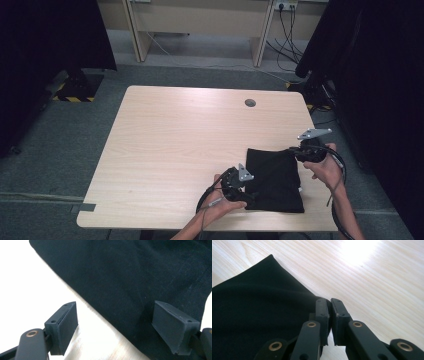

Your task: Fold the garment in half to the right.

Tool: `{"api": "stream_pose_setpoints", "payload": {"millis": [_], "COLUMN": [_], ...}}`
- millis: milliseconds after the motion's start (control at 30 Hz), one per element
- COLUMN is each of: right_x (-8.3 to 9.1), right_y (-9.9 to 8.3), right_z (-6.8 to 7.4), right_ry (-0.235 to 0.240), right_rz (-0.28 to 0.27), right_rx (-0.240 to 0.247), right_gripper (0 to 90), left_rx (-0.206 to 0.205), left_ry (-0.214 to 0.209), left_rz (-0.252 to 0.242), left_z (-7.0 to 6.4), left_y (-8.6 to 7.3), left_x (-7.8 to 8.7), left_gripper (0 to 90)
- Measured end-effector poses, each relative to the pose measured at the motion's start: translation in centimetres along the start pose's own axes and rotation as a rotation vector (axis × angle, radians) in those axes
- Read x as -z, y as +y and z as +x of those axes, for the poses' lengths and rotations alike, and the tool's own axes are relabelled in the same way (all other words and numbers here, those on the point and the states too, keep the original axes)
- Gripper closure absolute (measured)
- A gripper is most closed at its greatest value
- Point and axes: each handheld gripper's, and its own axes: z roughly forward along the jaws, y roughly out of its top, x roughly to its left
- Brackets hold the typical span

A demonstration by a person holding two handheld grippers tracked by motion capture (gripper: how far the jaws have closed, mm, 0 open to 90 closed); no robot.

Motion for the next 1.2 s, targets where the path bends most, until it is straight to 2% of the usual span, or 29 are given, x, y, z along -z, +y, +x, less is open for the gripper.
{"api": "stream_pose_setpoints", "payload": {"millis": [67, 133, 200, 267, 367, 500, 867, 967, 1067, 1200], "right_x": [-0.8, -2.0, -3.1, -3.2, -3.4, -4.0, -6.2, -7.0, -7.9, -8.6], "right_y": [-0.7, -1.9, -3.0, -3.3, -3.2, -2.5, 0.8, 1.9, 3.0, 4.2], "right_z": [0.0, -0.3, -0.6, -1.0, -1.0, -0.4, 2.1, 2.9, 3.3, 3.8], "right_ry": [-0.029, -0.028, -0.011, 0.008, 0.008, -0.005, 0.003, -0.005, -0.006, -0.015], "right_rz": [0.064, 0.099, 0.093, 0.063, 0.058, 0.051, 0.038, 0.042, 0.028, 0.031], "right_rx": [0.021, 0.012, -0.014, -0.039, -0.021, -0.003, 0.026, 0.039, 0.026, 0.034], "right_gripper": [85.0, 84.9, 84.9, 84.8, 84.3, 83.7, 75.7, 69.0, 62.3, 52.8], "left_rx": [0.014, 0.012, 0.011, 0.002, -0.018, -0.038, -0.003, 0.011, 0.036, 0.048], "left_ry": [0.004, 0.004, 0.006, 0.007, 0.01, 0.033, 0.08, 0.091, 0.115, 0.117], "left_rz": [-0.008, -0.017, -0.016, -0.015, -0.015, -0.023, -0.028, -0.03, -0.03, -0.032], "left_z": [-0.1, -0.2, -0.2, -0.2, -0.2, 0.2, 3.2, 4.3, 5.5, 6.2], "left_y": [-0.3, -0.5, -0.6, -0.7, -0.9, -1.7, -3.6, -4.1, -4.5, -4.7], "left_x": [0.1, 0.2, 0.2, 0.3, 0.5, 1.1, 3.6, 4.2, 4.7, 5.1], "left_gripper": [20.0, 20.1, 20.1, 20.1, 20.1, 20.2, 20.1, 19.7, 18.7, 17.9]}}
